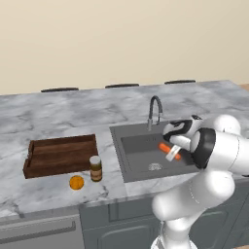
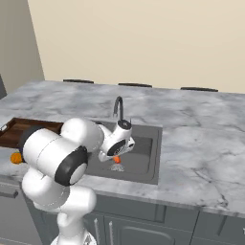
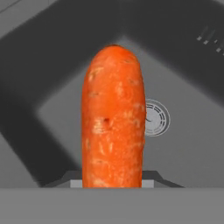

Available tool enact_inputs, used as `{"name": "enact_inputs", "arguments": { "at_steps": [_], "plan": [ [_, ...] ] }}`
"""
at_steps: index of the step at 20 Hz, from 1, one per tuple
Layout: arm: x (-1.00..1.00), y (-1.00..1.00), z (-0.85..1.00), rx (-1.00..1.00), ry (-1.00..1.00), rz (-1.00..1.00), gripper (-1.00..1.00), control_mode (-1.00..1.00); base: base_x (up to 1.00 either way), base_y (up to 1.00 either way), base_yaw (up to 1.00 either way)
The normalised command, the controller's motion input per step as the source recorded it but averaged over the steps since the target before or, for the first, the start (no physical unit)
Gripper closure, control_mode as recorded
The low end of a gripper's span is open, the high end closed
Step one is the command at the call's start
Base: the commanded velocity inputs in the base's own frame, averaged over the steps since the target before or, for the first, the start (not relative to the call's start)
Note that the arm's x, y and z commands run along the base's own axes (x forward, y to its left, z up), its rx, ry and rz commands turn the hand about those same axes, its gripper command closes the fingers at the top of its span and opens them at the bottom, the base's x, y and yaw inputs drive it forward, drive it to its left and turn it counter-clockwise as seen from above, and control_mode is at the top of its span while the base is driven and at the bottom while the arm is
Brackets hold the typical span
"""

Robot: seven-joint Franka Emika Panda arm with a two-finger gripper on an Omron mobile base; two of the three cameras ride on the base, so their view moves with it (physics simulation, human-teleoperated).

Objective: Pick up all produce items and place them in the sink. Turn on the sink faucet to wash them. Then turn the sink off and put them in the tray.

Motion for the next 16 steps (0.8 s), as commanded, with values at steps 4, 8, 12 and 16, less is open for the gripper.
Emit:
{"name": "enact_inputs", "arguments": {
  "at_steps": [4, 8, 12, 16],
  "plan": [
    [0.09, 0.08, -0.35, 0.00, 0.00, 0.04, 1.00, -1.00, 0.00, 0.00, 0.00],
    [0.06, 0.05, -0.32, 0.00, 0.00, 0.03, 1.00, -1.00, 0.00, 0.00, 0.00],
    [0.07, 0.07, -0.24, 0.00, 0.00, 0.02, 1.00, -1.00, 0.00, 0.00, 0.00],
    [0.08, 0.05, -0.23, 0.00, 0.00, 0.02, 1.00, -1.00, 0.00, 0.00, 0.00]
  ]
}}
